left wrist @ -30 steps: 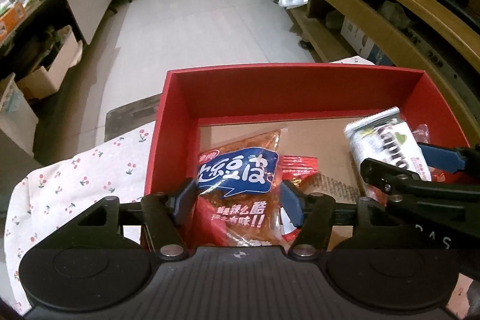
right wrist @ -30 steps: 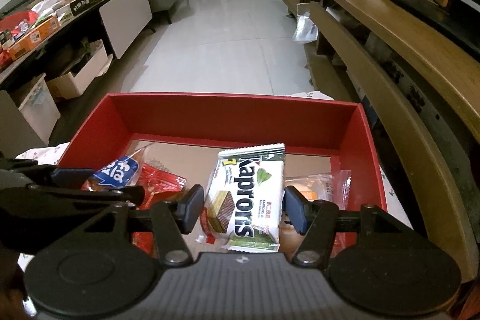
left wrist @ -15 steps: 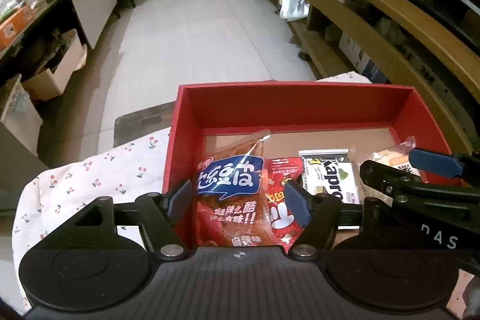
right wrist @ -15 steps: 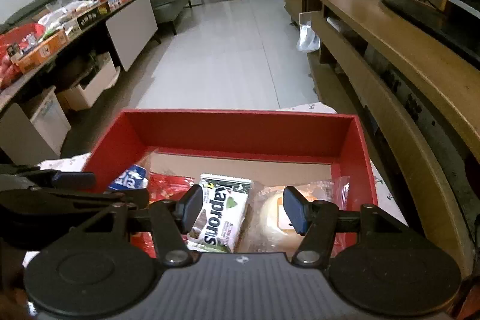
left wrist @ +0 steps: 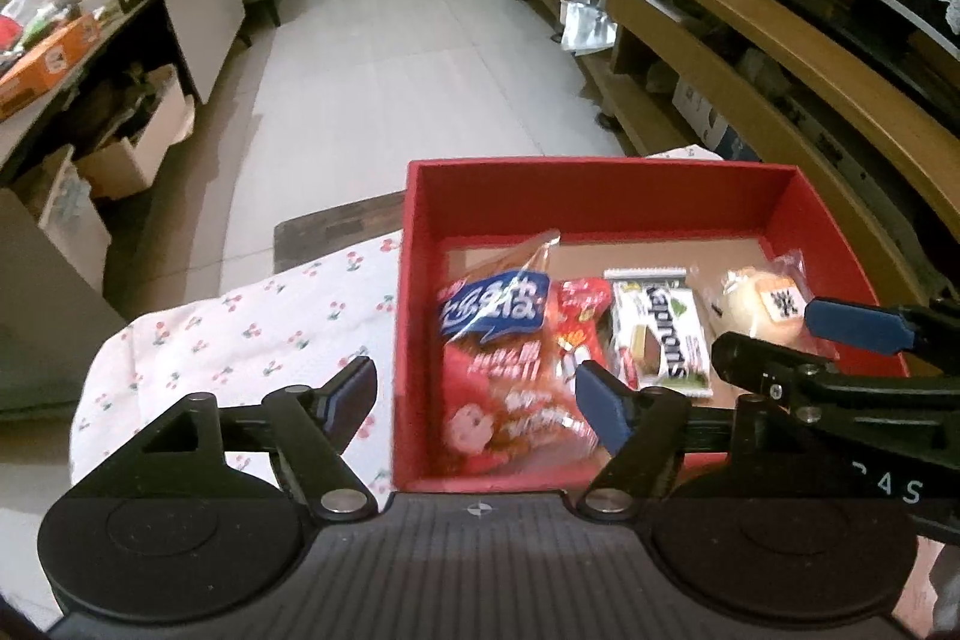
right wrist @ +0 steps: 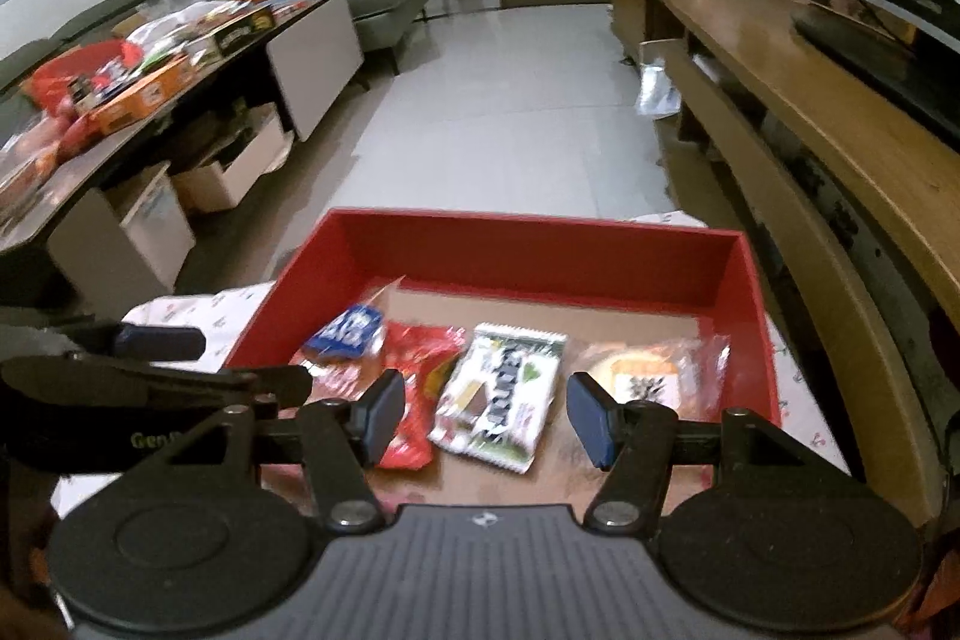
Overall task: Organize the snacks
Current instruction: 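Move both tools back toward the purple wafer biscuit and sausage packs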
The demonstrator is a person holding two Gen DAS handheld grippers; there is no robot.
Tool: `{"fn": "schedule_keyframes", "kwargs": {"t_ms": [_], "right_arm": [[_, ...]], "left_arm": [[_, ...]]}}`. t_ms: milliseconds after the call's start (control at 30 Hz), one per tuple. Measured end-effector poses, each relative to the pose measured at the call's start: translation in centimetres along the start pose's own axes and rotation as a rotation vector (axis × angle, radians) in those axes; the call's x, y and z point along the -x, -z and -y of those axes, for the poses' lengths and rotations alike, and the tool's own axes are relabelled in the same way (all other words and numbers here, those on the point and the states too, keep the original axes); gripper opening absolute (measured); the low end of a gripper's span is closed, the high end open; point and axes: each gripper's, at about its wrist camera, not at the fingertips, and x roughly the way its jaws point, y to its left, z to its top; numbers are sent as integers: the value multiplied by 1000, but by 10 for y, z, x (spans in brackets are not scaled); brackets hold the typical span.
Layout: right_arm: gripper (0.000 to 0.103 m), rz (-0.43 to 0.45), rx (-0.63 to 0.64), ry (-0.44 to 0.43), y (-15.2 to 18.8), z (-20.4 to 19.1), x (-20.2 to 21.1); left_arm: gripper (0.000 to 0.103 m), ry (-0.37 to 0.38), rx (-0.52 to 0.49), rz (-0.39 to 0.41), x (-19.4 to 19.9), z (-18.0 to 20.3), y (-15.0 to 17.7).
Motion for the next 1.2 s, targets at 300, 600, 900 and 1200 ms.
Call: {"fn": "schedule_keyframes", "kwargs": {"t_ms": [300, 600, 900, 1200], "right_arm": [[68, -63, 77, -71, 32, -31, 16], [71, -176, 160, -145, 69, -66, 17], [82, -267, 206, -190, 87, -80, 6], [87, -318, 232, -210, 91, -81, -3]], "left_arm": [[84, 58, 21, -11, 30, -27, 29], [85, 121, 14, -89, 31, -67, 64], [87, 226, -100, -167, 16, -93, 90], [88, 288, -279, -220, -6, -95, 98]]}}
